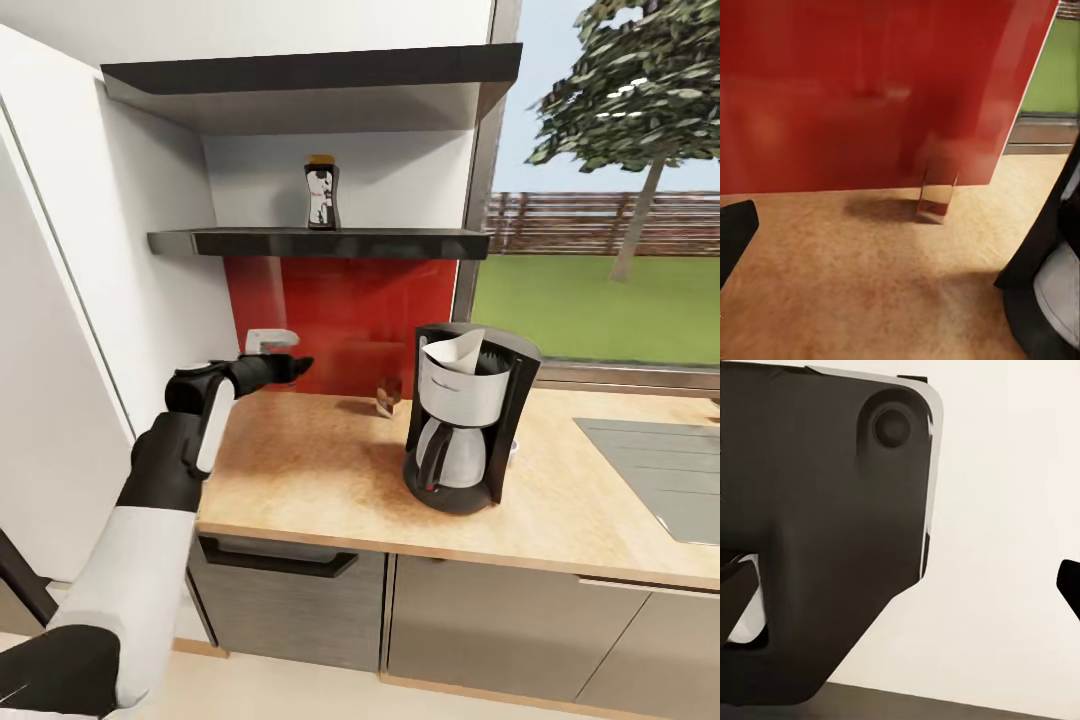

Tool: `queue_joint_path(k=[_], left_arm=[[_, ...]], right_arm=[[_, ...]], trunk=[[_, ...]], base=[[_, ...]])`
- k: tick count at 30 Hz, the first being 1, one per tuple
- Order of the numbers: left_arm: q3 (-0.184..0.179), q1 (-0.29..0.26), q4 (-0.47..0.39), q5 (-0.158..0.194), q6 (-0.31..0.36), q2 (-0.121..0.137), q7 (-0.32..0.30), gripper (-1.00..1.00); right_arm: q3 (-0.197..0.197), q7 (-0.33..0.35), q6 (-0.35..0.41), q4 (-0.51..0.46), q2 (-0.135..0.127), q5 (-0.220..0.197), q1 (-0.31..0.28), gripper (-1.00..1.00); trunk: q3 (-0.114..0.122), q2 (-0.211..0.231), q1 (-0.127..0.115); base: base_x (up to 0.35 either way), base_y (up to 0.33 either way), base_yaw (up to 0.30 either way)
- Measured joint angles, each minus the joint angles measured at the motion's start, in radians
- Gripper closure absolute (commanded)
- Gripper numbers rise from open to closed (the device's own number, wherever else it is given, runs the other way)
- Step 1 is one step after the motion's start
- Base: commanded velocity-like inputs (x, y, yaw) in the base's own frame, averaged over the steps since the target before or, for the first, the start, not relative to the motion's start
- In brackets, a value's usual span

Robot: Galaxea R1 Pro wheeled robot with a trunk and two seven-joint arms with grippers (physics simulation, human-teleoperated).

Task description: Set up a coffee station on the kitchen countertop: keep the coffee maker on the countertop, move the bottle of coffee from the kitchen shelf to the counter next to the coffee maker, place a paper coffee filter on top of the coffee maker, put the saucer next to the coffee maker with the coffee cup on the saucer, and place the electric kettle next to the coffee maker.

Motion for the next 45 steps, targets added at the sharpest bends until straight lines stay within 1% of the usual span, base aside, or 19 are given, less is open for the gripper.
queue_joint_path(k=[3, 5, 6, 8, 9, 11, 13, 14, 15, 16, 20, 21, 27, 29, 33, 34, 35, 39, 45], left_arm=[[0.0, -0.088, 0.013, 0.004, 0.08, -0.002, -0.001, -1.0], [0.001, -0.145, 0.034, 0.004, 0.114, -0.002, 0.0, -1.0], [0.001, -0.166, 0.045, 0.004, 0.122, -0.003, 0.0, -1.0], [0.001, -0.247, 0.1, 0.006, 0.14, -0.011, 0.004, -1.0], [0.001, -0.269, 0.117, 0.005, 0.143, -0.016, 0.005, -1.0], [0.001, -0.356, 0.193, 0.002, 0.149, -0.039, 0.011, -1.0], [0.001, -0.42, 0.249, -0.001, 0.151, -0.055, 0.02, -1.0], [0.002, -0.478, 0.306, -0.001, 0.152, -0.069, 0.034, -1.0], [0.002, -0.518, 0.344, -0.001, 0.153, -0.078, 0.047, -1.0], [0.004, -0.591, 0.422, 0.001, 0.152, -0.094, 0.076, -1.0], [0.006, -0.717, 0.536, 0.002, 0.147, -0.113, 0.127, -1.0], [0.005, -0.77, 0.573, 0.002, 0.143, -0.116, 0.164, -1.0], [0.005, -0.826, 0.596, -0.003, 0.142, -0.116, 0.225, -1.0], [0.007, -0.857, 0.625, -0.002, 0.141, -0.116, 0.251, -1.0], [0.009, -0.898, 0.661, 0.001, 0.14, -0.116, 0.266, -1.0], [0.009, -0.919, 0.675, 0.001, 0.139, -0.116, 0.27, -1.0], [0.01, -0.947, 0.691, 0.001, 0.11, -0.116, 0.273, -1.0], [0.01, -0.956, 0.707, -0.005, 0.062, -0.116, 0.278, -1.0], [0.009, -0.952, 0.708, -0.008, 0.046, -0.116, 0.294, -1.0]], right_arm=[[0.0, 0.0, 0.0, 0.0, 0.004, -0.001, 0.0, -1.0], [0.0, 0.001, 0.0, -0.001, 0.005, -0.001, 0.0, -1.0], [0.0, 0.001, 0.0, -0.001, 0.006, -0.001, 0.0, -1.0], [-0.001, 0.001, 0.0, -0.002, 0.007, -0.002, 0.0, -1.0], [-0.001, 0.001, 0.0, -0.002, 0.008, -0.002, 0.0, -1.0], [-0.001, 0.001, -0.001, -0.002, 0.011, -0.002, 0.0, -1.0], [-0.001, 0.001, -0.001, -0.002, 0.014, -0.002, 0.0, -1.0], [-0.001, 0.001, -0.001, -0.002, 0.016, -0.002, 0.0, -1.0], [-0.001, 0.001, -0.001, -0.002, 0.018, -0.002, 0.0, -1.0], [-0.001, 0.001, -0.001, -0.002, 0.026, -0.002, 0.0, -1.0], [-0.001, 0.0, -0.001, -0.001, 0.035, -0.002, 0.0, -1.0], [-0.002, 0.0, -0.001, -0.001, 0.037, -0.002, 0.0, -1.0], [-0.002, 0.0, -0.001, 0.0, 0.044, -0.002, 0.0, -1.0], [-0.003, 0.0, -0.001, 0.0, 0.045, -0.002, 0.0, -1.0], [-0.003, 0.0, -0.001, 0.0, 0.046, -0.002, 0.0, -1.0], [-0.003, 0.0, -0.001, 0.0, 0.046, -0.002, 0.0, -1.0], [-0.003, 0.0, -0.001, 0.0, 0.047, -0.002, 0.0, -1.0], [-0.003, 0.0, -0.001, 0.0, 0.046, -0.002, 0.0, -1.0], [-0.002, 0.0, -0.001, 0.002, 0.044, 0.002, 0.0, -1.0]], trunk=[[0.0, 0.0, 0.0], [0.0, 0.0, 0.0], [0.0, 0.0, 0.0], [0.0, 0.0, 0.0], [0.0, 0.0, 0.0], [0.0, 0.0, 0.0], [0.0, 0.0, 0.0], [0.0, 0.0, 0.0], [0.0, 0.0, 0.0], [0.0, 0.001, 0.0], [0.0, 0.0, 0.0], [0.0, 0.0, 0.0], [0.0, 0.0, 0.0], [0.0, 0.0, 0.0], [0.0, 0.0, 0.0], [0.0, 0.0, 0.0], [0.0, 0.0, 0.0], [0.0, 0.0, 0.0], [0.0, 0.0, 0.0]], base=[[0.0, 0.0, 0.0], [0.0, 0.0, 0.0], [0.0, 0.0, 0.0], [0.0, 0.0, 0.0], [0.0, 0.0, 0.0], [0.0, 0.0, 0.0], [0.0, 0.0, 0.0], [0.0, 0.0, 0.0], [0.0, 0.0, 0.0], [0.0, 0.0, 0.0], [0.0, 0.0, 0.0], [0.0, 0.0, 0.0], [0.0, 0.0, 0.0], [0.0, 0.0, 0.0], [0.0, 0.0, 0.0], [0.0, 0.0, 0.0], [0.0, 0.0, 0.0], [0.0, 0.0, 0.0], [0.0, 0.0, 0.0]])
